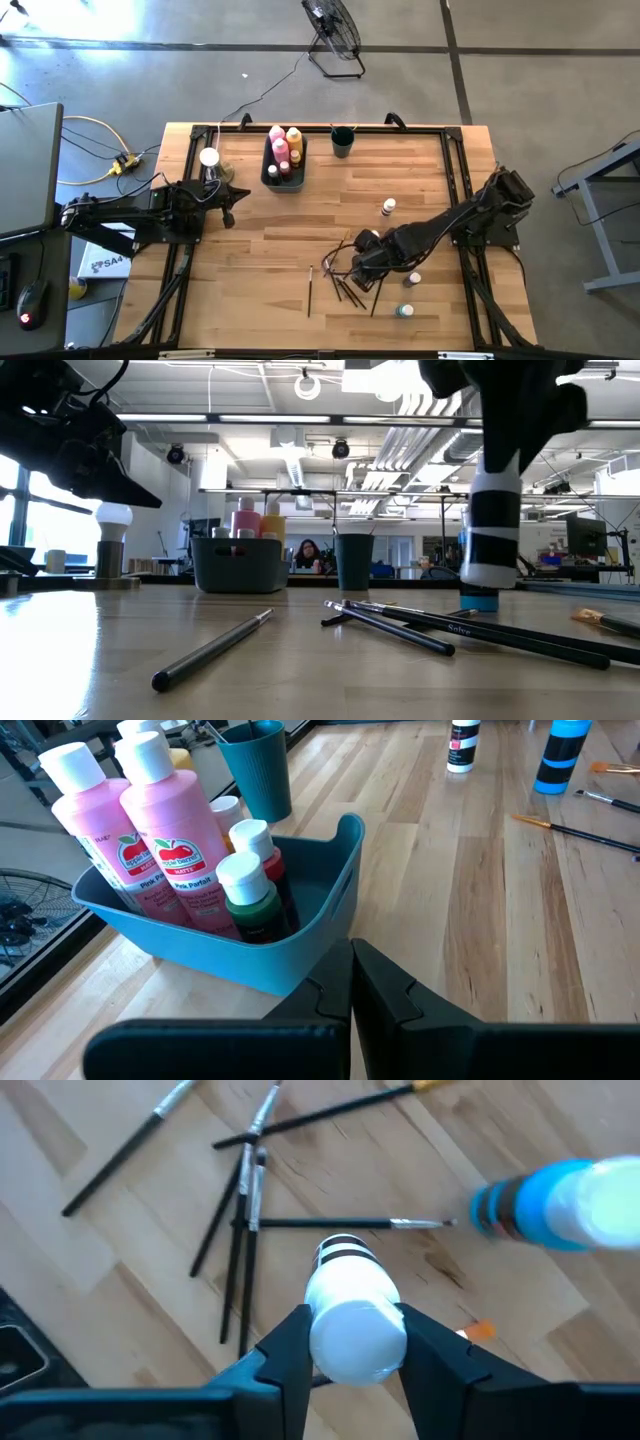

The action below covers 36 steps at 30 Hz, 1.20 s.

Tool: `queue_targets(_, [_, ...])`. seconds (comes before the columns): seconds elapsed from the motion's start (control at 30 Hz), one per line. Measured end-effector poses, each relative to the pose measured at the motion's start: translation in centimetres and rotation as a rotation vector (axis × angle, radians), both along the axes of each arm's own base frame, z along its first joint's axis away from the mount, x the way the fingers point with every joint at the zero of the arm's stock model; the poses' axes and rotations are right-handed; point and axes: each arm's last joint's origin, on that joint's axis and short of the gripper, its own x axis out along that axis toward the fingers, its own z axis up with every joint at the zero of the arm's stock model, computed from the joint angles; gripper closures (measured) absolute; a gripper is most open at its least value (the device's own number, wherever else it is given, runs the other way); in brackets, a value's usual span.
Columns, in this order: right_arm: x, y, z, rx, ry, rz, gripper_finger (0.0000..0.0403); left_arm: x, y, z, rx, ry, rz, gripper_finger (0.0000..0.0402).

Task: Pick & Place Paint Supplies
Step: Adjust the paint bottles

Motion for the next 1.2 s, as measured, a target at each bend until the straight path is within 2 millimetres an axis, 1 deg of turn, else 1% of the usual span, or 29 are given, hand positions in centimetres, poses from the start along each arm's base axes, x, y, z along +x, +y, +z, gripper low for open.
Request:
queue_targets(0.23, [1.9, -2.1, 0.4, 0.026, -0.088, 0.070, 0.0288, 0.0, 0.0, 0.0, 0.000, 0.000, 0.000, 0.0402])
queue_targets(0.43, [2.9, -4.3, 1.4, -0.007, -0.118, 0.103, 0.0283, 0.0, 0.0, 0.0, 0.004, 0.002, -0.001, 0.0402])
queue_targets(0.57, [3.6, -5.9, 2.2, -0.035, -0.146, 0.124, 0.0287, 0.0, 0.0, 0.0, 0.004, 0.002, -0.001, 0.0402])
queue_targets(0.77, [4.3, -8.8, 3.0, -0.070, -0.154, 0.137, 0.0284, 0.0, 0.0, 0.0, 0.004, 0.002, -0.001, 0.0402])
queue_targets(1.2, [4.6, -15.3, 3.4, -0.119, -0.151, 0.143, 0.0288, 0.0, 0.0, 0.0, 0.004, 0.002, -0.001, 0.0402])
